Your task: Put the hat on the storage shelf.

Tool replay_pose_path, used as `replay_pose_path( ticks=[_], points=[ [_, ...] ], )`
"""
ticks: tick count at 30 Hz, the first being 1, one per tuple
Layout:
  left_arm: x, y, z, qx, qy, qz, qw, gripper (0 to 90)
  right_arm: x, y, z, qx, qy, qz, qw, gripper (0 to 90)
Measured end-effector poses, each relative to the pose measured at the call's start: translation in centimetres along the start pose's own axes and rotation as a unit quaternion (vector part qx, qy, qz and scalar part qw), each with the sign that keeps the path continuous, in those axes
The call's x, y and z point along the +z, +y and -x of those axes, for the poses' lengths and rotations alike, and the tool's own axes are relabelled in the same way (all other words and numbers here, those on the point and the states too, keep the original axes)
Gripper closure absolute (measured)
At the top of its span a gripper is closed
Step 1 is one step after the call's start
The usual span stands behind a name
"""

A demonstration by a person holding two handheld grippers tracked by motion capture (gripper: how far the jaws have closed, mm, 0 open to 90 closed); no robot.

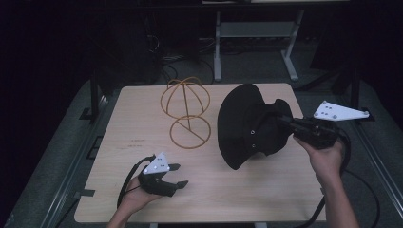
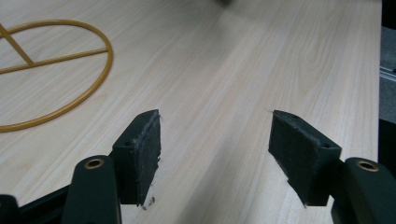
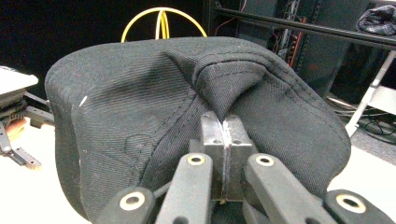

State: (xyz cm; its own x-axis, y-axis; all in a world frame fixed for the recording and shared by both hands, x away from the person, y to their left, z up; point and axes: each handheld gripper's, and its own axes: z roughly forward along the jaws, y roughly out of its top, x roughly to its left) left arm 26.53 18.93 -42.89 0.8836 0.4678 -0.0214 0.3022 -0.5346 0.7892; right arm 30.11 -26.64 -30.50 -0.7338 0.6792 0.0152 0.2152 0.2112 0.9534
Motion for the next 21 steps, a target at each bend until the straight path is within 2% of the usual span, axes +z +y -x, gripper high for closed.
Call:
replay_pose_path(
  ticks=[6, 15, 21],
  points=[
    [0.0, -0.2, -0.2, -0.007, 0.014, 0.003, 0.9999, 27.2, 0.7, 0.7, 0.0, 0.001, 0.003, -0.006, 1.0, 90.0],
    [0.3, -0.2, -0.3, -0.008, 0.014, -0.001, 0.9999, 26.1, 1.0, 2.1, 0.3, -0.002, 0.008, -0.005, 0.9999, 90.0],
    [0.4, -0.2, -0.5, -0.011, 0.019, 0.007, 0.9997, 26.1, 1.1, 3.0, 0.3, -0.004, 0.008, -0.005, 0.9999, 90.0]
  ],
)
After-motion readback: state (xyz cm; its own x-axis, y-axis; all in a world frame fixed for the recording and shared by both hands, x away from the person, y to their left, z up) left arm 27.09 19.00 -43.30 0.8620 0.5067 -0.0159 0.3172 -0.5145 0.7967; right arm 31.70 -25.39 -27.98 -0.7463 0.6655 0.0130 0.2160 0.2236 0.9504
